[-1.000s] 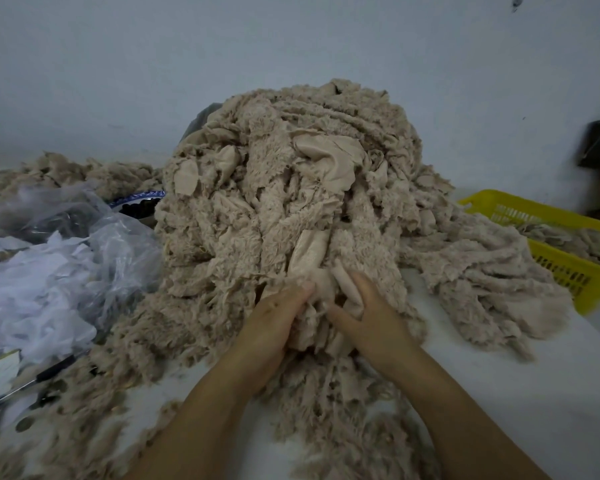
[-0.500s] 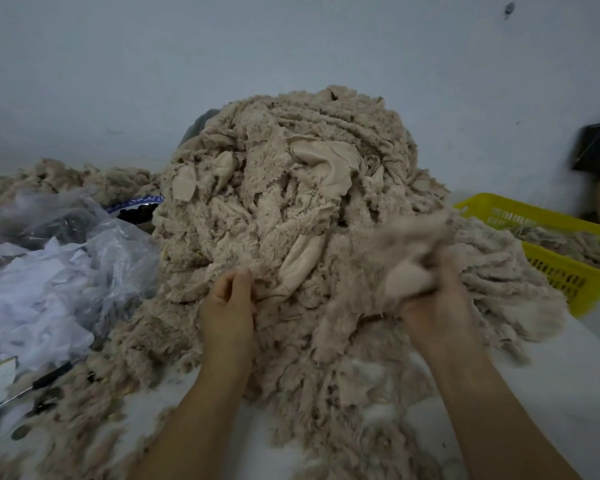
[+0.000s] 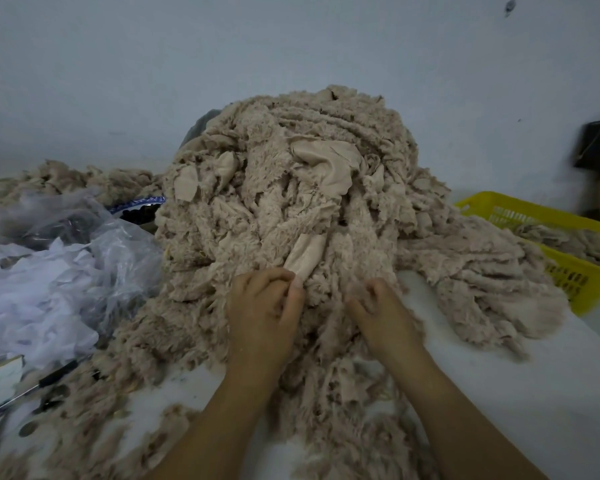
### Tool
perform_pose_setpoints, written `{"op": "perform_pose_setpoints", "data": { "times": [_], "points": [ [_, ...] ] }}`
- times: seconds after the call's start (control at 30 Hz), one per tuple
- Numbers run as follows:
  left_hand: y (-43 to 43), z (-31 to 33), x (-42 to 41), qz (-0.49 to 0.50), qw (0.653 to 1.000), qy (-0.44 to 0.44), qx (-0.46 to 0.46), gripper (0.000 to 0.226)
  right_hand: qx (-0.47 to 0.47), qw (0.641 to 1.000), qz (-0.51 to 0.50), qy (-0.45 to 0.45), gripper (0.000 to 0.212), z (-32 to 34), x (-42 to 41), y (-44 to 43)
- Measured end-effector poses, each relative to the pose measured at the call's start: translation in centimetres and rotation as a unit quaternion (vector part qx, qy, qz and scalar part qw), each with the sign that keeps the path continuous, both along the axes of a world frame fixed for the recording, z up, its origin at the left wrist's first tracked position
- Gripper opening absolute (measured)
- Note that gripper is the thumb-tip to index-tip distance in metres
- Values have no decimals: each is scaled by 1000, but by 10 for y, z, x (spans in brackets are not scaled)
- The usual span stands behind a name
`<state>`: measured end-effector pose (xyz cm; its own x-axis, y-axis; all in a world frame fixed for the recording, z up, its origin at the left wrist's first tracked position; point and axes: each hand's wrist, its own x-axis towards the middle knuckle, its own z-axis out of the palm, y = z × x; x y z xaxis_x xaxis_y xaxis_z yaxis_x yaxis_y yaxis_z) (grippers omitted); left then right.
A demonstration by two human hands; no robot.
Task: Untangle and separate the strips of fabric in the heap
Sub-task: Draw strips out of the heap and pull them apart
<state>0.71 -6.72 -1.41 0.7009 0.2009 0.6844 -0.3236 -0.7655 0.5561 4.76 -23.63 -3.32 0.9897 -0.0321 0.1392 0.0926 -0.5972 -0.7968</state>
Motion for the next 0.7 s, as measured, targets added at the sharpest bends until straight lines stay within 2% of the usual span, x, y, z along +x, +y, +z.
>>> {"op": "perform_pose_setpoints", "data": {
  "times": [0.07, 0.17, 0.27, 0.33, 0.4, 0.47, 0.5, 0.53, 0.6, 0.63, 0.7],
  "points": [
    [-3, 1, -1, -25, 1000, -11, 9, 48, 46, 998, 19, -40, 16, 4, -3, -1],
    [-12, 2, -8, -140, 977, 110, -118, 55, 125, 985, 70, -95, 16, 16, -14, 1],
    [-14, 3, -10, -214, 908, 239, -270, 39, 113, 967, 222, -48, 15, 19, -25, 9],
    [-11, 5, -8, -252, 856, 274, -360, 30, 79, 937, 341, 21, 15, 14, -32, 18],
    [-7, 6, -5, -266, 812, 292, -430, 17, 63, 911, 402, 61, 15, 9, -34, 24],
    [-4, 5, -2, -266, 790, 287, -472, 24, 97, 910, 398, 64, 19, 8, -33, 25],
    [-4, 4, 0, -268, 787, 272, -485, 21, 119, 915, 381, 61, 23, 9, -32, 24],
    [-4, 6, 0, -265, 783, 254, -502, 14, 134, 924, 355, 57, 28, 10, -30, 22],
    [-2, 11, 0, -257, 764, 210, -553, 16, 164, 944, 279, 60, 43, 11, -27, 19],
    [-1, 13, 0, -250, 767, 192, -560, 20, 194, 949, 239, 66, 50, 11, -25, 17],
    [0, 12, -1, -232, 812, 182, -504, 21, 270, 942, 180, 86, 63, 13, -22, 17]
  ]
}}
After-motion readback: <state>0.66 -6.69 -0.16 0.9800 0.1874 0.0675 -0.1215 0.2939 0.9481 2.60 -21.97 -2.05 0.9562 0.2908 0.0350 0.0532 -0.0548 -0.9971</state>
